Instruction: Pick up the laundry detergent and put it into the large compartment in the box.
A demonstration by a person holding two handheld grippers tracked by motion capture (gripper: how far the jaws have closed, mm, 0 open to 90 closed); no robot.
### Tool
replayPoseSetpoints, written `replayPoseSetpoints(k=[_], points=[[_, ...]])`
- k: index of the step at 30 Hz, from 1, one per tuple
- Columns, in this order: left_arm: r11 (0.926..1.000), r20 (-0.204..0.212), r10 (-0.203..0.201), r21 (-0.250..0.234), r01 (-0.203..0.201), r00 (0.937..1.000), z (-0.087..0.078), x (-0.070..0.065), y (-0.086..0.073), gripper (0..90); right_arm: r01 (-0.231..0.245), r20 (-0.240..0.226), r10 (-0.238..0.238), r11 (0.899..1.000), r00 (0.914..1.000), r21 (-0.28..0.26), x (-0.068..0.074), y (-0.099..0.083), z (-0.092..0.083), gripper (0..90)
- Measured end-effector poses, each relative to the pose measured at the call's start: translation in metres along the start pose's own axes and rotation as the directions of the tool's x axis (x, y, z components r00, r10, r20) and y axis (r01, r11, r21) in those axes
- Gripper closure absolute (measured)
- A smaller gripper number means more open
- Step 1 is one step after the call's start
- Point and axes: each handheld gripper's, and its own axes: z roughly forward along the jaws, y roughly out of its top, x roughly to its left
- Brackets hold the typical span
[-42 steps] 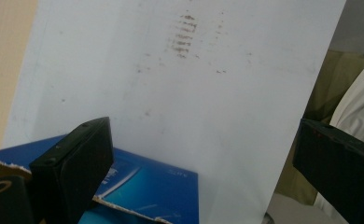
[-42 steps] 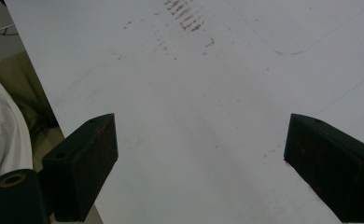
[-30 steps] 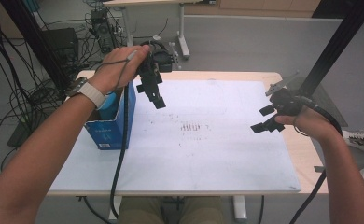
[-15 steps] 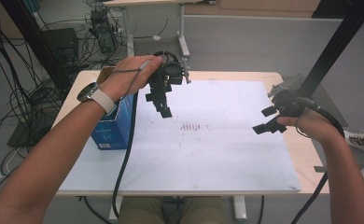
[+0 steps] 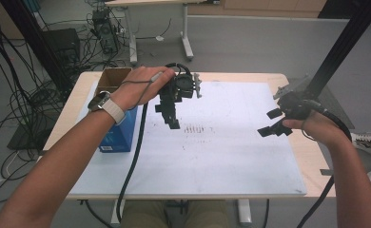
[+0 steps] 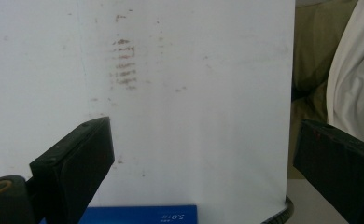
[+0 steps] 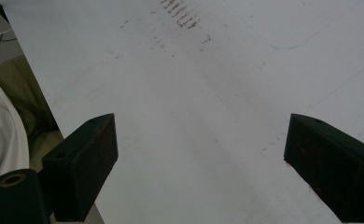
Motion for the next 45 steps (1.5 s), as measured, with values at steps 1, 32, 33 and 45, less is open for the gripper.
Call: replayPoseSetpoints(k=[1,32,33,45], points=[[1.0,-0.001,-0.004,0.001,0.004,1.0,0.001,0.0,0.0,5.8,0.001,0.0,-0.001,1.0,1.0,0.0,0.0,0.0,0.0,9.7],[0.9999,0.005,-0.009,-0.007,0.009,0.9999,0.012,-0.002,-0.004,5.7,-0.002,0.004,0.002,1.0,1.0,-0.003,0.001,-0.003,0.002,9.7],[1.0,0.005,-0.008,-0.006,0.008,1.0,0.012,-0.002,-0.003,5.7,-0.003,0.003,0.003,1.0,1.0,-0.003,0.001,-0.003,0.002,9.7],[0.9999,0.002,-0.009,-0.006,0.009,1.0,0.013,-0.003,-0.004,5.6,0.0,0.005,0.0,1.0,1.0,-0.002,0.001,-0.001,0.002,9.7]])
